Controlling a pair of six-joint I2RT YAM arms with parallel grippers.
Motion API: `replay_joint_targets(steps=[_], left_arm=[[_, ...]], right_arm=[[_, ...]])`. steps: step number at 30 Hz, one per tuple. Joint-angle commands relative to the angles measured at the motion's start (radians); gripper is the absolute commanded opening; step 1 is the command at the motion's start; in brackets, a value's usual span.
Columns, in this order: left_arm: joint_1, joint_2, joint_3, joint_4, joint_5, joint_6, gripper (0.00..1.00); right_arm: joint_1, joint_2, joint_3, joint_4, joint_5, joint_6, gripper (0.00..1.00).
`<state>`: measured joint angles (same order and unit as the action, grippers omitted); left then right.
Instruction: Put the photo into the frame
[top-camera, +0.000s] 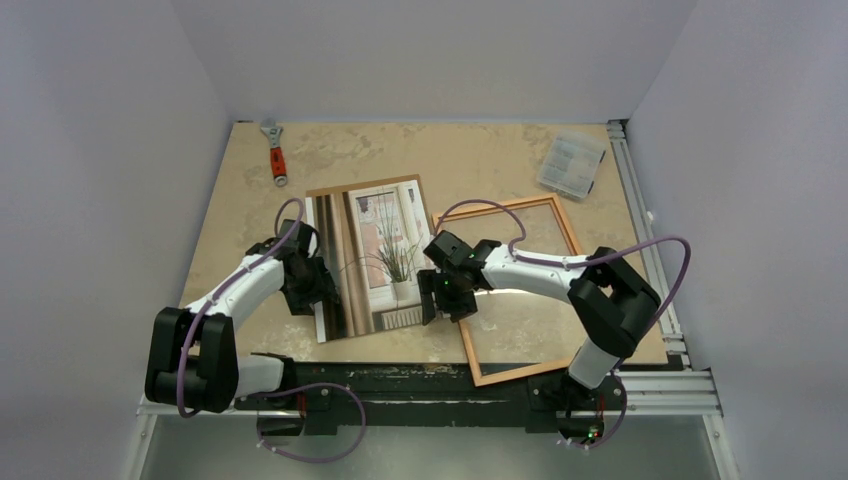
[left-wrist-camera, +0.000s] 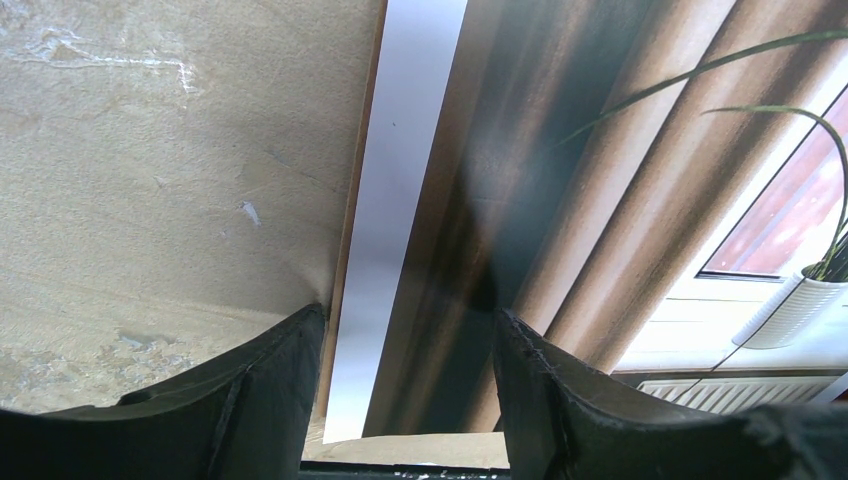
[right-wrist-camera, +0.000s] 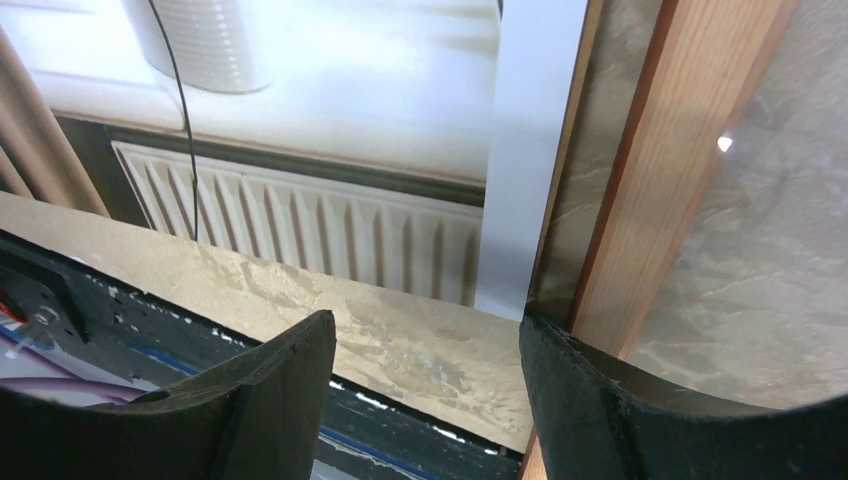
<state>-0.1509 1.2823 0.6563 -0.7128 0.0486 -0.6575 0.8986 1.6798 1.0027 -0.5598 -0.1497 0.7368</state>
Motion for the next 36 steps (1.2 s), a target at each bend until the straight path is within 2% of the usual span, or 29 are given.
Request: replay_joint_targets(steps=[1,14,22,27,33,36], left_arm=[[0.005,0.019,-0.003,0.038,0.010,0.024,0.60],[0.004,0.029,0.000,0.039,0.004,0.028,0.60],[0.004,0.031,0.002,0.038,-0.001,0.031,0.60],[0.004,0.030,0.002,0.037,-0.003,0.031,0.59],[0.004,0.028,0.000,0.039,-0.001,0.032,0.59],[0.004,0.029,0.000,0.040,-0.001,0.032,0.59]], right_arm=[[-0.024,0.022,-0.008,0.045,0.033,-0.017,0.66],[-0.016,-0.075,0.028,0.011,-0.012,-0.007,0.64],[-0.012,-0.064,0.056,0.025,-0.010,-0.015,0.63],[-0.029,-0.091,0.008,0.126,-0.018,0.037,0.63],[-0.133,-0.190,-0.179,0.418,-0.136,0.170,0.62],[-0.166,-0.189,-0.212,0.502,-0.189,0.205,0.62]])
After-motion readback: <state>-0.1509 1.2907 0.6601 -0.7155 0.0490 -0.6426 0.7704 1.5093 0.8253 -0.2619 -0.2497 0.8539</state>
